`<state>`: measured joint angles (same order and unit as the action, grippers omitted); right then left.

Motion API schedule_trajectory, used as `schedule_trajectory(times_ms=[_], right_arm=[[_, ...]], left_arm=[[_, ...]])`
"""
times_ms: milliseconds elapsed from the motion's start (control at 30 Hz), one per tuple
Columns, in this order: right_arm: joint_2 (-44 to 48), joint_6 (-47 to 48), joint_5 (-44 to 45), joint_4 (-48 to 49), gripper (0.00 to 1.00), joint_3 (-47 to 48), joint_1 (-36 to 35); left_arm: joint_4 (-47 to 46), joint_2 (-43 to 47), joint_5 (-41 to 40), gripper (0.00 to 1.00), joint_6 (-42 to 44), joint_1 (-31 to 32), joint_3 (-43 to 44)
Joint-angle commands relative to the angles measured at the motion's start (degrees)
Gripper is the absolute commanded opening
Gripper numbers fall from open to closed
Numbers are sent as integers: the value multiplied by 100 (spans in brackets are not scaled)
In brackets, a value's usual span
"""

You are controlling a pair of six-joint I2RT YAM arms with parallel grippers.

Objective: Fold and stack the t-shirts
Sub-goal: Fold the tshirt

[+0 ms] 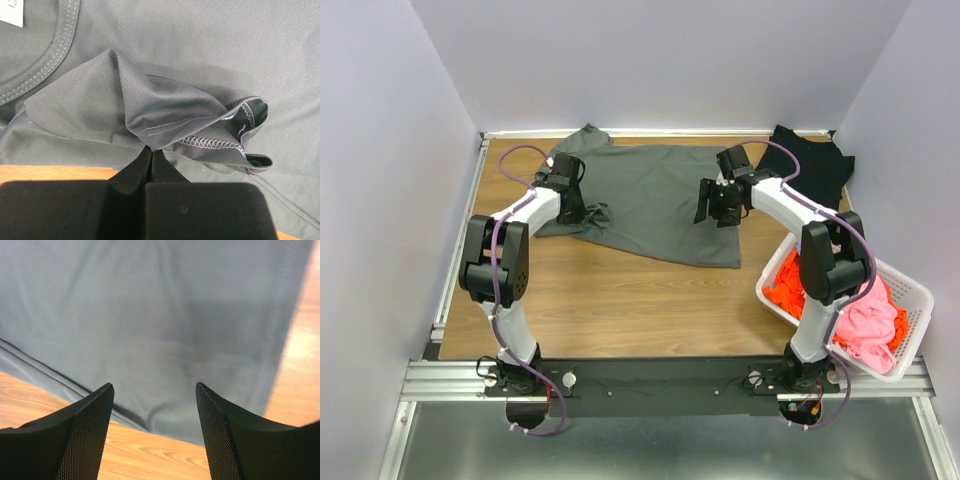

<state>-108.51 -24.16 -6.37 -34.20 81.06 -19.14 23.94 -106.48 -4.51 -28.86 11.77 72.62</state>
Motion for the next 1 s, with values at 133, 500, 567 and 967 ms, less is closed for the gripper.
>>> schedule_trajectory(times_ms=[133,500,567,967], right_arm=[[795,-185,610,-359,73,-713,384],[1350,-440,1050,-764,71,-1637,455],[1315,-440,1050,-808,68,-1689,472],[946,-423,831,-843,48,-1848,490]], left_arm=[[365,680,-313,0,91,27,-37],[585,1770,-103,0,-172,27,-942],[603,1945,2,0,-216,27,-1135],[928,2649,91,0,-462,27,-1681]])
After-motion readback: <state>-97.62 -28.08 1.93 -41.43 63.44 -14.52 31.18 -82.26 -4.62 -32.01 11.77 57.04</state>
